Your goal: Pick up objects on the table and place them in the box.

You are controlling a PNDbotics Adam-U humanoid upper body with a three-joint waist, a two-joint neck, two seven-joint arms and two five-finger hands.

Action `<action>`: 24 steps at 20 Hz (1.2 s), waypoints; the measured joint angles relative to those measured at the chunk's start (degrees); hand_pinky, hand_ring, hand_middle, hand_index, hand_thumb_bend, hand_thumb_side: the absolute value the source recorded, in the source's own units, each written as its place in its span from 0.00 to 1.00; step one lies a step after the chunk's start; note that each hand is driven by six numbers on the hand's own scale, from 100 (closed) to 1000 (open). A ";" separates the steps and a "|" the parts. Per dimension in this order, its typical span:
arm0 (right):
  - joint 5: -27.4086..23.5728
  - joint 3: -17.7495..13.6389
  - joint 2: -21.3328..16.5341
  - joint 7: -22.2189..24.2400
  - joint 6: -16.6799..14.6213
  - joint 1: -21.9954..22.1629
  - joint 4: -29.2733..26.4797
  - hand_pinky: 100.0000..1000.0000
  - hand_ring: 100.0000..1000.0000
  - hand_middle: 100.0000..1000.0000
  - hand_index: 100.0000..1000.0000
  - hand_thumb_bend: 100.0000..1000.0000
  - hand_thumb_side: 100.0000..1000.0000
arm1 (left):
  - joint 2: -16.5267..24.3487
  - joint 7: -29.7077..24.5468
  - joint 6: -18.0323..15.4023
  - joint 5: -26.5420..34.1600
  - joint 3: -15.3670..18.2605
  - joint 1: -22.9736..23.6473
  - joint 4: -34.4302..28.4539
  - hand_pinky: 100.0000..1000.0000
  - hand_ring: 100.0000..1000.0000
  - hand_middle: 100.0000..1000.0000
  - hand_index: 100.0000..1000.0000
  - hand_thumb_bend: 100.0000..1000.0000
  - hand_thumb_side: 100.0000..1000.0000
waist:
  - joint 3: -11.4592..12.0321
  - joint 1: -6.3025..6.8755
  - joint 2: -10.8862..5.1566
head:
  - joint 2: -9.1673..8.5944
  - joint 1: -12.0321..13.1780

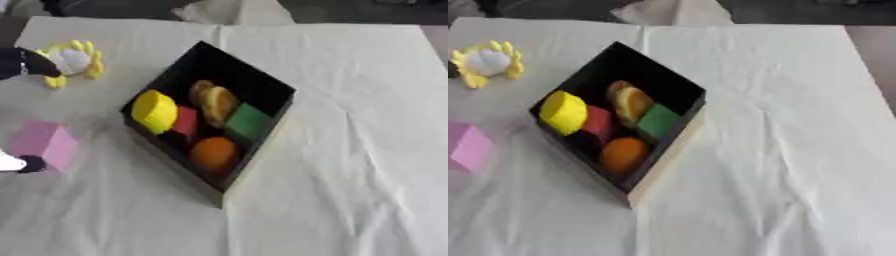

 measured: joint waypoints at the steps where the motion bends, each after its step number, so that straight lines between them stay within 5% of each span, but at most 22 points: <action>1: -0.16 -0.23 -0.23 -0.28 -0.02 0.23 0.00 0.82 0.77 0.72 0.74 0.00 0.06 | 0.09 -0.84 0.53 0.00 -0.25 -0.01 0.00 0.94 0.91 0.85 0.92 0.69 0.09 | -0.11 0.00 0.00 | 0.00 0.01; 11: -1.12 -1.58 -0.43 -2.56 0.89 1.40 -0.02 0.81 0.75 0.71 0.73 0.00 0.09 | 0.21 -8.54 2.70 -0.32 -3.42 -3.63 7.63 0.95 0.92 0.87 0.91 0.68 0.00 | -0.49 0.17 -0.03 | 1.10 0.36; 24: -1.20 -1.66 -0.43 -3.26 1.65 2.79 -0.02 0.81 0.74 0.70 0.71 0.00 0.13 | -1.05 -11.02 -2.02 -5.41 -4.65 -6.58 18.27 0.95 0.92 0.86 0.91 0.65 0.00 | -0.93 0.27 -0.02 | 2.02 0.83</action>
